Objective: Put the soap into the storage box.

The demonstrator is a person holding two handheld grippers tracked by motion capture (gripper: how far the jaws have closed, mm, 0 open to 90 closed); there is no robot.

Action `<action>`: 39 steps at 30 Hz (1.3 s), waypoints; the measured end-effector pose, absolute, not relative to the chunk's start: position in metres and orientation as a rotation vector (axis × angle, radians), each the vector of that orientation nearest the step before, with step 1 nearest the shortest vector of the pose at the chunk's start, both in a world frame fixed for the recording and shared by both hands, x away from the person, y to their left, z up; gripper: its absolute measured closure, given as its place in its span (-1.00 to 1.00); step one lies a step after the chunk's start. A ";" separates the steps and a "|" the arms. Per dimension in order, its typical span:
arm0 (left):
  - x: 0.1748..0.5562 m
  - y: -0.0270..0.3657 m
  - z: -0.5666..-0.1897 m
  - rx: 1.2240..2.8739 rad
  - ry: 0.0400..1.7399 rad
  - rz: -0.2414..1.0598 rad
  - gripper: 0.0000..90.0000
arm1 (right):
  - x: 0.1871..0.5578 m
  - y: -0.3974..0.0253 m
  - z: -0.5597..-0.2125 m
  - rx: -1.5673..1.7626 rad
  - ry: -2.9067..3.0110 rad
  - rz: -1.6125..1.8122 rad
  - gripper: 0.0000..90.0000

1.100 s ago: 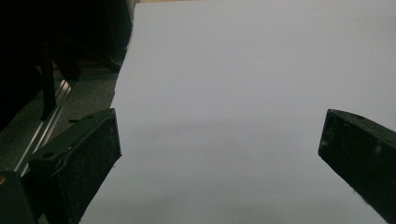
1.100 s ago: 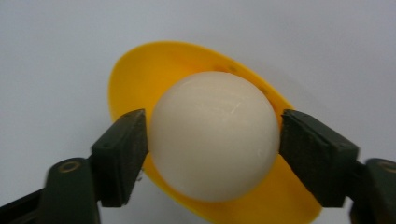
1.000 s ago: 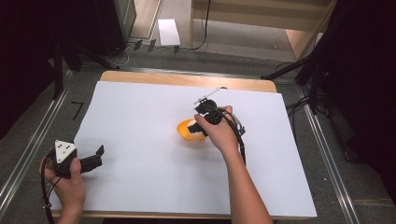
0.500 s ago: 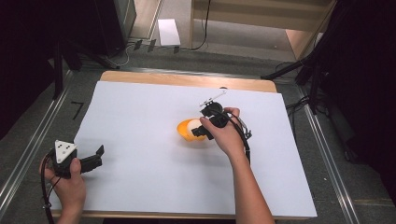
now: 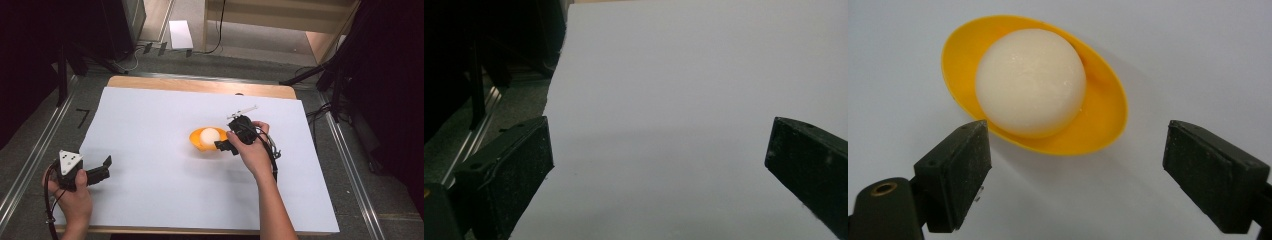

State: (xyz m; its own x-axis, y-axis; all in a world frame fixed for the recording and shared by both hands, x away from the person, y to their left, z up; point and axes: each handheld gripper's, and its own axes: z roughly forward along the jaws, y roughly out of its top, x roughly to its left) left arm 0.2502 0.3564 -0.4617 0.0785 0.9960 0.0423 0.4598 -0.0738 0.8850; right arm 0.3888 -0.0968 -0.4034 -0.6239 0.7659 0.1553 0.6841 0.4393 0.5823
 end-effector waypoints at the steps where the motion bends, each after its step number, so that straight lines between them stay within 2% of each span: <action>1: 0.250 0.356 -0.462 1.632 1.471 0.936 -1.00 | 0.387 -0.100 -0.404 1.299 2.544 0.945 -0.71; 39: 0.250 0.356 -0.462 1.632 1.471 0.941 -1.00 | 0.342 -0.192 -0.436 1.466 2.329 1.092 -0.69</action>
State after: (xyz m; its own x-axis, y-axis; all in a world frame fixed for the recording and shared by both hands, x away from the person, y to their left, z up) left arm 0.2499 0.3558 -0.4617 0.0759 0.9961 0.0448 0.4585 -0.0747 0.8855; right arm 0.3421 -0.1915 -0.4359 -0.4973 0.8391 0.2207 0.7065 0.2439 0.6644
